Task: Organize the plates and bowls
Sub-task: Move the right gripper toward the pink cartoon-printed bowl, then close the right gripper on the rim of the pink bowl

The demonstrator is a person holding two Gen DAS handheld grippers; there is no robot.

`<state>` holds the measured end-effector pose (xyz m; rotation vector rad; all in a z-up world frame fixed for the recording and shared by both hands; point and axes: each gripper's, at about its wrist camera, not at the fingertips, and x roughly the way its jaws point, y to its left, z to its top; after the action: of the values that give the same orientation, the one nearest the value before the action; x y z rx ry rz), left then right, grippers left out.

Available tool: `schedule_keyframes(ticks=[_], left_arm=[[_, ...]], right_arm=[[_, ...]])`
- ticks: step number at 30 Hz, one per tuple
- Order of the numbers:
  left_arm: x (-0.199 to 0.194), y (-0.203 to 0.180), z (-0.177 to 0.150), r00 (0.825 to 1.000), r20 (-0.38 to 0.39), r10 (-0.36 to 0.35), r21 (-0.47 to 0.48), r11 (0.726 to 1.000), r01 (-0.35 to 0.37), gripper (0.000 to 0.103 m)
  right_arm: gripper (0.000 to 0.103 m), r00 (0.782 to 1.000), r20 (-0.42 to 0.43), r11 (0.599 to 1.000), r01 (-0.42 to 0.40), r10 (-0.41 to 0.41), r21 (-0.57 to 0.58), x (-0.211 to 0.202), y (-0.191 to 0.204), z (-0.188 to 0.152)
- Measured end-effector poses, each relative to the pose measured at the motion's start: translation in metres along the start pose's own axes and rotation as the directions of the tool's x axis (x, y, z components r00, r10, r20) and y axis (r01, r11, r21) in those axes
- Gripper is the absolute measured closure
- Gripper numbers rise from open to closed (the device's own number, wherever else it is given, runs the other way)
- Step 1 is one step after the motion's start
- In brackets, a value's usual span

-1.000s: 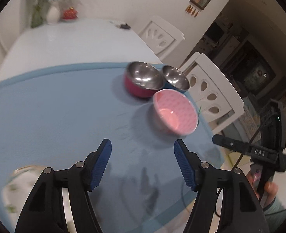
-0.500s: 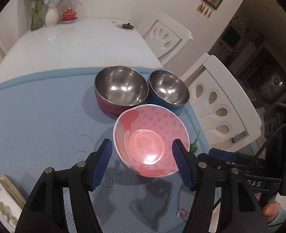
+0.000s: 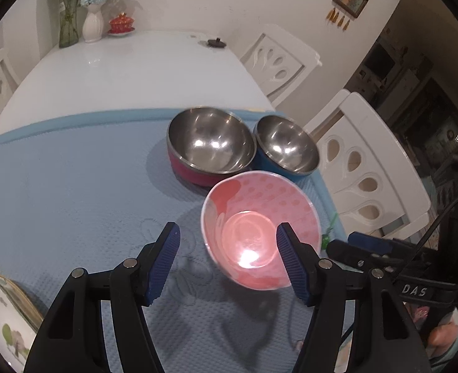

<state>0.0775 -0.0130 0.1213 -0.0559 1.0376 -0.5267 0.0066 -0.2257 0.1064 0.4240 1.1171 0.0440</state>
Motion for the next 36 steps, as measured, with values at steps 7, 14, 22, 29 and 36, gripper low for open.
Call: schedule_keyframes(ticks=[7,14,22,29,36], left_arm=[[0.023,0.015,0.002,0.999,-0.041,-0.019,-0.027,0.999,0.018,0.041],[0.048,0.026,0.006,0.995,-0.083,-0.05,-0.047,0.998,0.046,0.042],[0.071,0.029,0.004,0.987,-0.131,-0.095,-0.047,0.995,0.09,0.059],[0.078,0.024,0.003,0.981,-0.141,-0.134,-0.036,0.991,0.13,0.079],[0.065,0.017,-0.003,0.986,-0.117,-0.12,-0.077,0.991,0.112,0.081]], right_arm=[[0.036,0.999,-0.03,1.0,0.011,-0.011,0.007,0.023,0.002,0.009],[0.036,0.997,-0.077,1.0,0.016,-0.015,0.017,0.049,0.001,0.013],[0.044,0.996,-0.084,1.0,0.027,-0.026,0.009,0.068,0.0,0.021],[0.07,0.998,-0.047,0.997,0.047,-0.05,-0.068,0.07,0.011,0.023],[0.07,0.996,-0.047,0.997,0.069,-0.071,-0.041,0.06,0.016,0.016]])
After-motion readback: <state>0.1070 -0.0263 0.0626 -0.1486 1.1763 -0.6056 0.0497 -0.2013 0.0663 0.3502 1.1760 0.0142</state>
